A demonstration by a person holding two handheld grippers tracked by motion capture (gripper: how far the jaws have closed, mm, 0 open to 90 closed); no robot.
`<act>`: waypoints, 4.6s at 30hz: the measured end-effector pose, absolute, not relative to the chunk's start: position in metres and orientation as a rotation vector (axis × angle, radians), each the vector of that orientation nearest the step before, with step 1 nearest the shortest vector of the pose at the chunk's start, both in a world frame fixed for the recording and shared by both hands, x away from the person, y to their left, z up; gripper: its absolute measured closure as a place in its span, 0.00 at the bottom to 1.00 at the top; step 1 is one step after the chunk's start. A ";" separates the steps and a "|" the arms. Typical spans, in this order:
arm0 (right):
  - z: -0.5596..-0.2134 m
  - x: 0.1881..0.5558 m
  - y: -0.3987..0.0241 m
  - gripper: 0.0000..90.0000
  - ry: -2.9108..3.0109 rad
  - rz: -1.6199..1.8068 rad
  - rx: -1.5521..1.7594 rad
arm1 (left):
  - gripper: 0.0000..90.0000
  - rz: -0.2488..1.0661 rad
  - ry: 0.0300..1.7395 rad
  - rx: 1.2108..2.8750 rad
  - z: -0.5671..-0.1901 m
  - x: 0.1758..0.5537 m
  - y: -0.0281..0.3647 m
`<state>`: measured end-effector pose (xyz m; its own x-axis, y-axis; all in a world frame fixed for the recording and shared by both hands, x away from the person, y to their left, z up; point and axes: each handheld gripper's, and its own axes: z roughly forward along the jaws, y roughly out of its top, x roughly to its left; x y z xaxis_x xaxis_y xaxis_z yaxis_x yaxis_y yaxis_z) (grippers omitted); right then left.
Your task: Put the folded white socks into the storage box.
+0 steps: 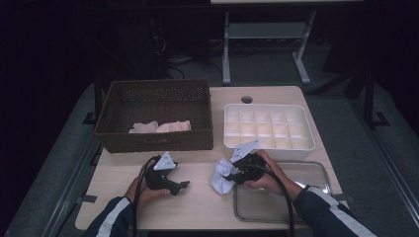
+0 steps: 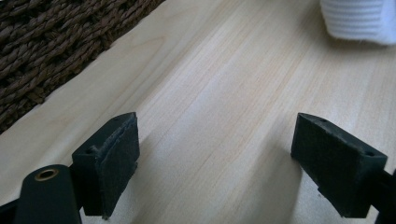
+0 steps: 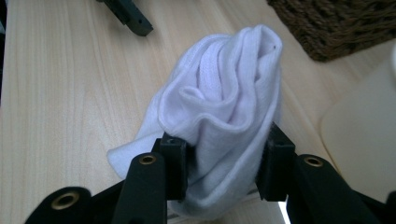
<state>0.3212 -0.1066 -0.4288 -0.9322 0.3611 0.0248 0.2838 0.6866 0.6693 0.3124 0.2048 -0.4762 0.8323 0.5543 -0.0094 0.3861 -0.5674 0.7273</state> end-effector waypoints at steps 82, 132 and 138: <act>-0.403 0.433 -0.136 0.64 2.877 0.455 0.860 | 0.15 0.294 0.679 2.251 -0.476 0.321 0.194; -0.384 0.438 -0.148 0.41 2.905 0.491 0.905 | 0.15 0.299 0.678 2.255 -0.476 0.321 0.194; -0.360 0.432 -0.159 0.67 2.797 0.795 0.867 | 0.15 0.296 0.681 2.247 -0.476 0.321 0.194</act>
